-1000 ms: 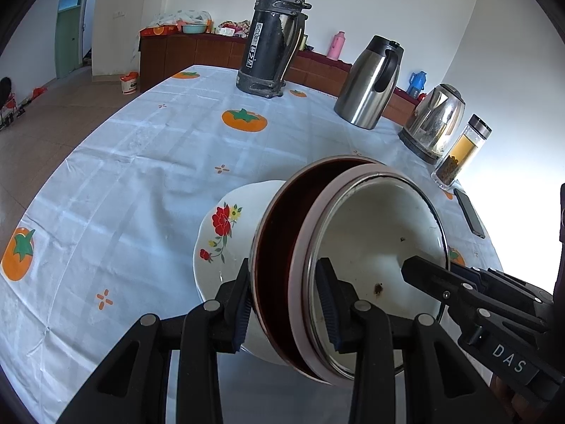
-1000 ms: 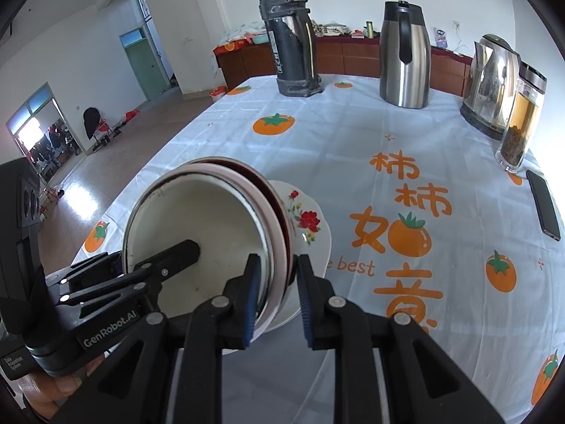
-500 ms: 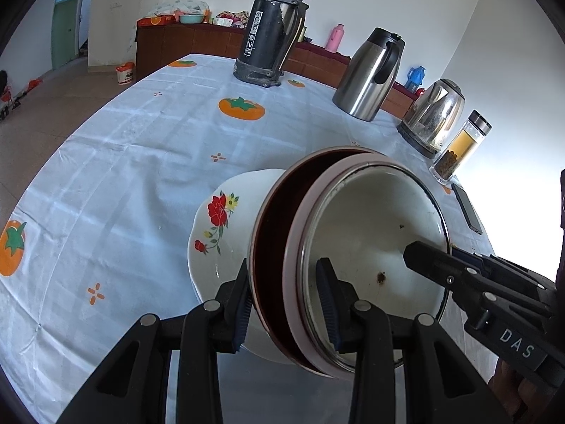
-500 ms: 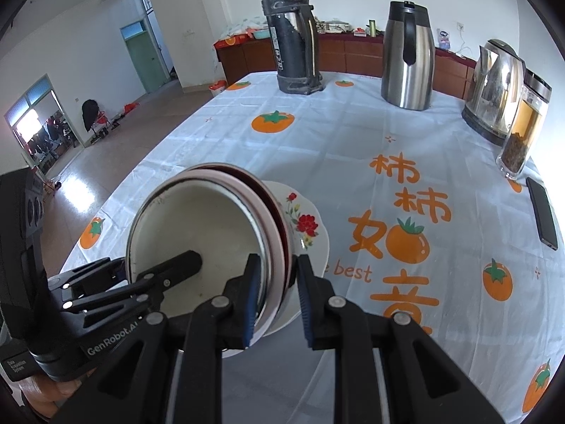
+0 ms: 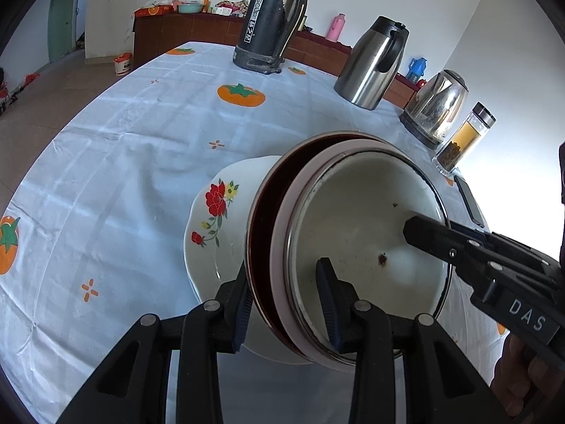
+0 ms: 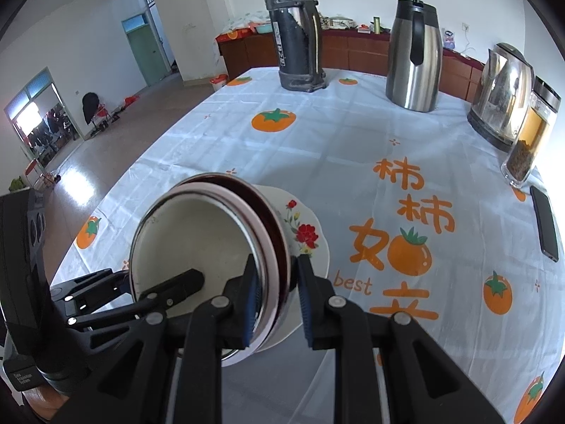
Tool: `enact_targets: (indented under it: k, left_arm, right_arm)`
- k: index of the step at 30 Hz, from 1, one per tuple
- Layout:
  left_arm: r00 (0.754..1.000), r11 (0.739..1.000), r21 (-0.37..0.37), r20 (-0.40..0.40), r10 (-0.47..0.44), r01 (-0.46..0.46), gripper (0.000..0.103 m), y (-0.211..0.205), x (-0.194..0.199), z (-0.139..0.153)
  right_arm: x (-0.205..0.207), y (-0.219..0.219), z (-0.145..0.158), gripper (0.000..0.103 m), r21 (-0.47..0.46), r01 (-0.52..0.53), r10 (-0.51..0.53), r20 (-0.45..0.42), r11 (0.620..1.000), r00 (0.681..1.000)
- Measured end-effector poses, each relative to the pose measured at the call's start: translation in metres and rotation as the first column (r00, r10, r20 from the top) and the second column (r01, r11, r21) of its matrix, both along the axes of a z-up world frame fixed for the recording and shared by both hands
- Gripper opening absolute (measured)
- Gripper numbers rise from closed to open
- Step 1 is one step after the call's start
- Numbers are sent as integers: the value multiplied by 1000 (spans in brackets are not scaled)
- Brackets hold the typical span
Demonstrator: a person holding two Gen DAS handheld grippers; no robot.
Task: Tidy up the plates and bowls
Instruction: 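Carry the bowl stack with both grippers over the white red-flower plates, then lower the bowl stack onto the plates and open both grippers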
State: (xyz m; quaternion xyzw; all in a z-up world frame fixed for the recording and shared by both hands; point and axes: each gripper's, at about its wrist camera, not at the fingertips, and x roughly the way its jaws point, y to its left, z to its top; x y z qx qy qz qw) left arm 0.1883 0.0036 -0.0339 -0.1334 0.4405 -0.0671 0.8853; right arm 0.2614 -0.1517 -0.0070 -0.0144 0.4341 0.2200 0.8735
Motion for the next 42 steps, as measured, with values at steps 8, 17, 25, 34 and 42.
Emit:
enact_targets:
  k: [8, 17, 25, 34, 42]
  left_arm:
    - [1000, 1000, 4, -27, 0, 0, 38, 2, 5, -6]
    - [999, 1000, -6, -45, -14, 13, 38, 5, 12, -8]
    - [998, 998, -57, -61, -27, 24, 40, 14, 18, -9]
    - [997, 993, -109, -70, -43, 35, 45, 18, 22, -9]
    - [992, 976, -213, -103, -76, 52, 49, 28, 32, -12]
  right_arm:
    - [11, 6, -6, 22, -13, -24, 24, -32, 1000, 999]
    - [26, 7, -10, 24, -10, -56, 55, -84, 998, 995]
    - [41, 7, -11, 28, 33, -75, 79, -126, 997, 989]
    - [56, 2, -15, 32, 105, -52, 68, -160, 993, 985]
    - [77, 2, -32, 34, 221, -24, 80, -247, 975, 966]
